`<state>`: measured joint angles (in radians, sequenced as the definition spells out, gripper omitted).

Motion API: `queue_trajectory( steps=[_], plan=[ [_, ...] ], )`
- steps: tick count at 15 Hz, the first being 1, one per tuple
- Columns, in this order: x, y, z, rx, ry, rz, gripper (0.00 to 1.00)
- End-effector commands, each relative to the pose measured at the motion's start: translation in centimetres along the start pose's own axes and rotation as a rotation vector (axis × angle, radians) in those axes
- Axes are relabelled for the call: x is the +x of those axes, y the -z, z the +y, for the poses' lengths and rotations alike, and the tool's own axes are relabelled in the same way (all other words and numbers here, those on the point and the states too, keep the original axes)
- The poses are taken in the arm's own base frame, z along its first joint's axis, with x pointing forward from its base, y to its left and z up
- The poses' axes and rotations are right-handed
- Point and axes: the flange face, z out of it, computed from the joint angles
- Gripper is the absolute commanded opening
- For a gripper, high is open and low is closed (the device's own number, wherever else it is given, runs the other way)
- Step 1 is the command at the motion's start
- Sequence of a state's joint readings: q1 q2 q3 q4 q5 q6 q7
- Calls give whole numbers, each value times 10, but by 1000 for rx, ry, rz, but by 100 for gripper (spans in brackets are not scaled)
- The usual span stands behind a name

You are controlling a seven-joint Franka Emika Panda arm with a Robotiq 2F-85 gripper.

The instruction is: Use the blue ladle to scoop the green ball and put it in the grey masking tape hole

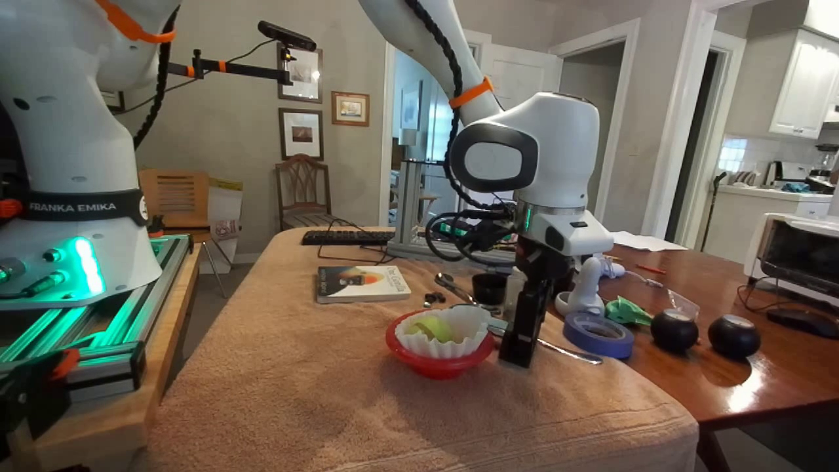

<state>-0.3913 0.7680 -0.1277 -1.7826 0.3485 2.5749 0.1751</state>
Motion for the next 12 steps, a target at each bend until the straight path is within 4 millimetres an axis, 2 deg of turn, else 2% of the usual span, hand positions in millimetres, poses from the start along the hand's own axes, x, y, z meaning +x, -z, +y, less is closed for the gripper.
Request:
queue_trajectory(
  steps=[1, 3, 5, 8, 12],
  plan=[
    [3, -4, 1, 19, -7, 16, 64],
    [4, -4, 1, 22, -7, 13, 46],
    [4, -3, 1, 22, -7, 12, 35],
    [5, -3, 2, 11, -31, 4, 35],
    [15, 26, 24, 4, -136, 22, 35]
  ],
)
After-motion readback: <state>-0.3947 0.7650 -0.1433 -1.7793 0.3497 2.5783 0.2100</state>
